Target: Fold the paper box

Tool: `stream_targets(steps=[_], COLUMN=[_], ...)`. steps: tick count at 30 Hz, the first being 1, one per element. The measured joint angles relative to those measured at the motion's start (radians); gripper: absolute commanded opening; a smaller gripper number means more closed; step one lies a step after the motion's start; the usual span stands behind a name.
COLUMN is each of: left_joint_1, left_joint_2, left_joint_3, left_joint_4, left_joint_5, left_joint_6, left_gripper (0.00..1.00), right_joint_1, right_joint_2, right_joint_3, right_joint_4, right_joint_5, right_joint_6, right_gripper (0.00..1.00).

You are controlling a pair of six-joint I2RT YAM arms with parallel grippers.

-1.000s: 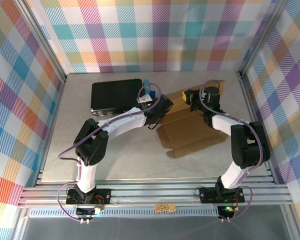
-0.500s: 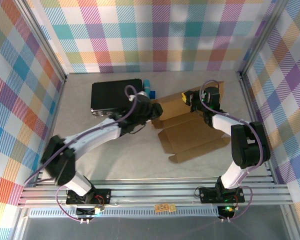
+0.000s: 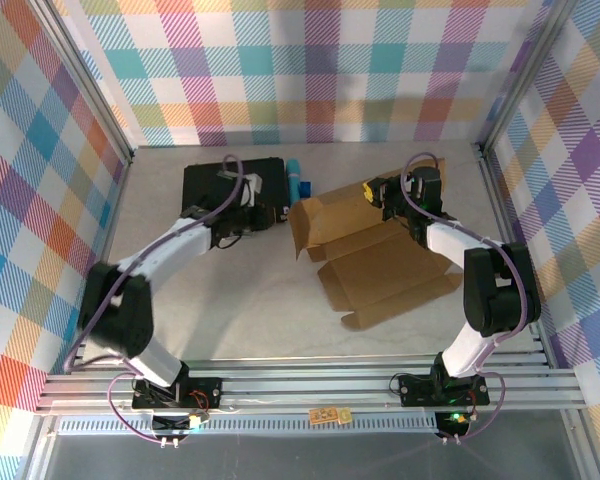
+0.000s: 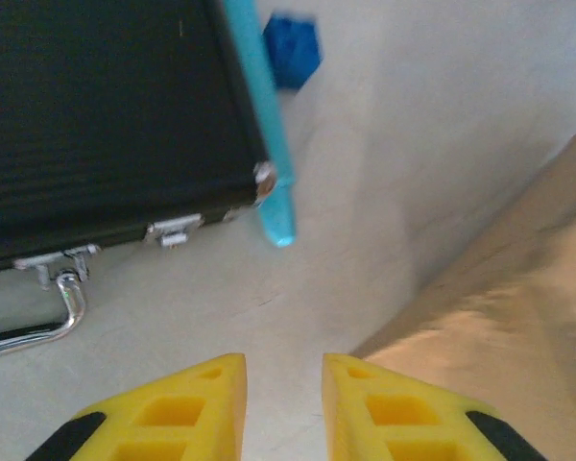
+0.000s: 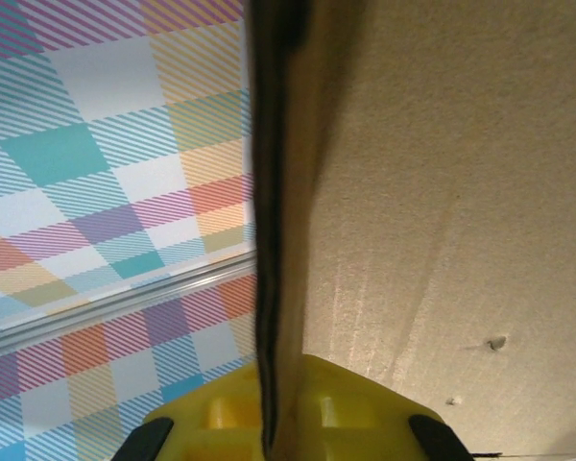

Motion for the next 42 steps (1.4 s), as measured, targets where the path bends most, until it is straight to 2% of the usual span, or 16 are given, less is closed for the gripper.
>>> stream_targets(steps=[6, 12, 21, 28, 42], left_joint_1=[-0.066, -0.133, -0.169, -0.224, -0.274], left_joint_2=[0.131, 0.132, 0.119, 0.119, 0.119], left_joint_3=[0.01, 0.012, 0.001, 0.002, 0.002], left_joint_4=[0.031, 0.103, 0.125, 0.14, 0.193], left_joint_5=[0.022, 0.032, 0.031, 0.02, -0.024], left_joint_6=[0.099, 0.142, 0.176, 0.19, 0.162], left_gripper=[0.32, 0.33, 0.37, 0.42, 0.51], right_joint_1=[0.0, -0.01, -0.021, -0.021, -0.021], right_joint_2=[0.021, 0.087, 0.149, 0.165, 0.168], right_joint_3=[0.011, 0.011, 0.011, 0.011, 0.037], right_joint_4=[0.018, 0.138, 0.265, 0.277, 0.248], right_joint_5=[-0.022, -0.076, -0.149, -0.192, -0.208], right_joint_6=[-0.003, 0.006, 0.021, 0.02, 0.016], right_gripper=[0.0, 0.0, 0.0, 0.0, 0.0])
